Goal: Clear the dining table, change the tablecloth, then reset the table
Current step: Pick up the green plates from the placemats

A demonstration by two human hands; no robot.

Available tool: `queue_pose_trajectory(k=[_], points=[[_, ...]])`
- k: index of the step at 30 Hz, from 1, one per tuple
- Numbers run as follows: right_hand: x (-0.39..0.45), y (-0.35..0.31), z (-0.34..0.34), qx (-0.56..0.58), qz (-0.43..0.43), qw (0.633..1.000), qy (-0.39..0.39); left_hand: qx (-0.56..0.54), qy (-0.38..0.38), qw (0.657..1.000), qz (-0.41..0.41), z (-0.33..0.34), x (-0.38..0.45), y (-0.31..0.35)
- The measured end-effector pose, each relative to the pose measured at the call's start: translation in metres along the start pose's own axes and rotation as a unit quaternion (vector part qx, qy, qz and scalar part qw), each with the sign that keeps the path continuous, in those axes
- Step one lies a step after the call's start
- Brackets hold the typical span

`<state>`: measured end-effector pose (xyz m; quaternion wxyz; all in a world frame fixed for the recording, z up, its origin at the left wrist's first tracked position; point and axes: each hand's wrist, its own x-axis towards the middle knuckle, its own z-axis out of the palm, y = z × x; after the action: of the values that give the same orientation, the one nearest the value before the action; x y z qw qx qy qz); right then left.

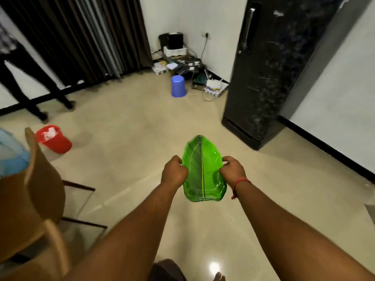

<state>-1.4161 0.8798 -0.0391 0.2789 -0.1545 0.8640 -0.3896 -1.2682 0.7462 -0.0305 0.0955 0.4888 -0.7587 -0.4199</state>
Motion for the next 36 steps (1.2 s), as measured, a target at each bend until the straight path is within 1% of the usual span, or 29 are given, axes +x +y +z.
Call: queue_pose_trajectory(k=[5, 10, 12, 16, 18, 22, 29, 31, 33, 36], points=[[0.093, -0.072, 0.039, -0.033, -0.050, 0.996, -0.064, -0.005, 0.059, 0.997, -0.048, -0.033, 0.084, 0.005], [0.175, -0.154, 0.104, -0.044, -0.079, 0.992, -0.093, -0.030, 0.104, 0.991, -0.074, -0.080, 0.185, -0.009], [0.207, -0.195, 0.139, -0.062, -0.088, 0.988, -0.112, -0.039, 0.119, 0.987, -0.097, -0.110, 0.231, -0.022], [0.254, -0.278, 0.199, -0.068, -0.118, 0.980, -0.142, -0.059, 0.155, 0.980, -0.108, -0.176, 0.302, -0.036], [0.270, -0.309, 0.227, -0.070, -0.135, 0.976, -0.156, -0.064, 0.175, 0.975, -0.121, -0.203, 0.326, -0.045], [0.304, -0.375, 0.295, -0.089, -0.155, 0.961, -0.211, -0.077, 0.211, 0.961, -0.160, -0.258, 0.381, -0.074], [0.369, -0.485, 0.439, -0.120, -0.226, 0.916, -0.307, -0.094, 0.292, 0.920, -0.245, -0.348, 0.471, -0.132], [0.379, -0.518, 0.481, -0.142, -0.245, 0.895, -0.345, -0.098, 0.309, 0.901, -0.287, -0.378, 0.491, -0.149], [0.385, -0.556, 0.522, -0.168, -0.273, 0.862, -0.393, -0.110, 0.341, 0.879, -0.316, -0.408, 0.508, -0.164], [0.384, -0.600, 0.578, -0.182, -0.298, 0.841, -0.414, -0.117, 0.376, 0.854, -0.339, -0.445, 0.520, -0.184]])
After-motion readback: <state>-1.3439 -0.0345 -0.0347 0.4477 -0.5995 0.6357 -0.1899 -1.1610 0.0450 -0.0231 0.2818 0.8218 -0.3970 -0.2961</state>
